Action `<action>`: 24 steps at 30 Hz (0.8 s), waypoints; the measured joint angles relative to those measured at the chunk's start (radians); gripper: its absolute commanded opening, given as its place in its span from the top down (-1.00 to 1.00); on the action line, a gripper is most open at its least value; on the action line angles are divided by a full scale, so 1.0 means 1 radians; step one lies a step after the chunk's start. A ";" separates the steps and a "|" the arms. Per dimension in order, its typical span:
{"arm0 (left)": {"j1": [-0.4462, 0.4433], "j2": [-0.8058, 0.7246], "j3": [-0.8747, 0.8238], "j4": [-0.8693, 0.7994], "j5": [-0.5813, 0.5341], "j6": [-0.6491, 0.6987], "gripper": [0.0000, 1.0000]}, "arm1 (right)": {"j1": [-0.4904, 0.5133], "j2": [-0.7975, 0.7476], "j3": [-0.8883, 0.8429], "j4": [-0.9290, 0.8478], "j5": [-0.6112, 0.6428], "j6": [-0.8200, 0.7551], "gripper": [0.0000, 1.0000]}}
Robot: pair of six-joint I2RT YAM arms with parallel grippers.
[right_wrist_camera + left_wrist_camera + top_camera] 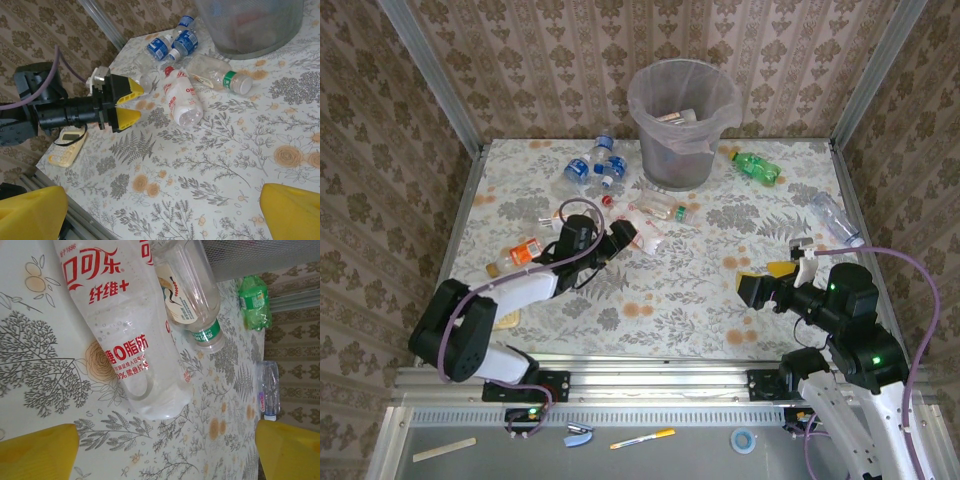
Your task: Throw the plastic bottles in the bin
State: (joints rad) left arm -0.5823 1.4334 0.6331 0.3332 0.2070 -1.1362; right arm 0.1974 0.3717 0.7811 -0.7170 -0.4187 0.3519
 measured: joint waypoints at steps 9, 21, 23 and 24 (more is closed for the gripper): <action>-0.019 0.143 0.004 0.137 0.007 -0.061 -0.67 | 0.000 0.000 -0.004 0.001 0.000 0.000 -1.00; -0.033 0.288 0.146 0.091 0.002 -0.068 -0.62 | 0.000 -0.013 -0.011 0.001 0.000 0.011 -1.00; -0.034 0.298 0.194 0.036 -0.005 -0.054 -0.62 | 0.000 -0.013 -0.015 0.001 0.000 0.012 -1.00; -0.034 0.301 0.212 0.013 -0.008 -0.047 -0.62 | 0.000 -0.013 -0.016 0.001 0.000 0.014 -1.00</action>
State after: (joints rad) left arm -0.6159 1.7348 0.8455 0.3466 0.1989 -1.1828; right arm 0.1974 0.3588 0.7650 -0.7162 -0.4191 0.3660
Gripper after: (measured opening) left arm 0.811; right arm 0.999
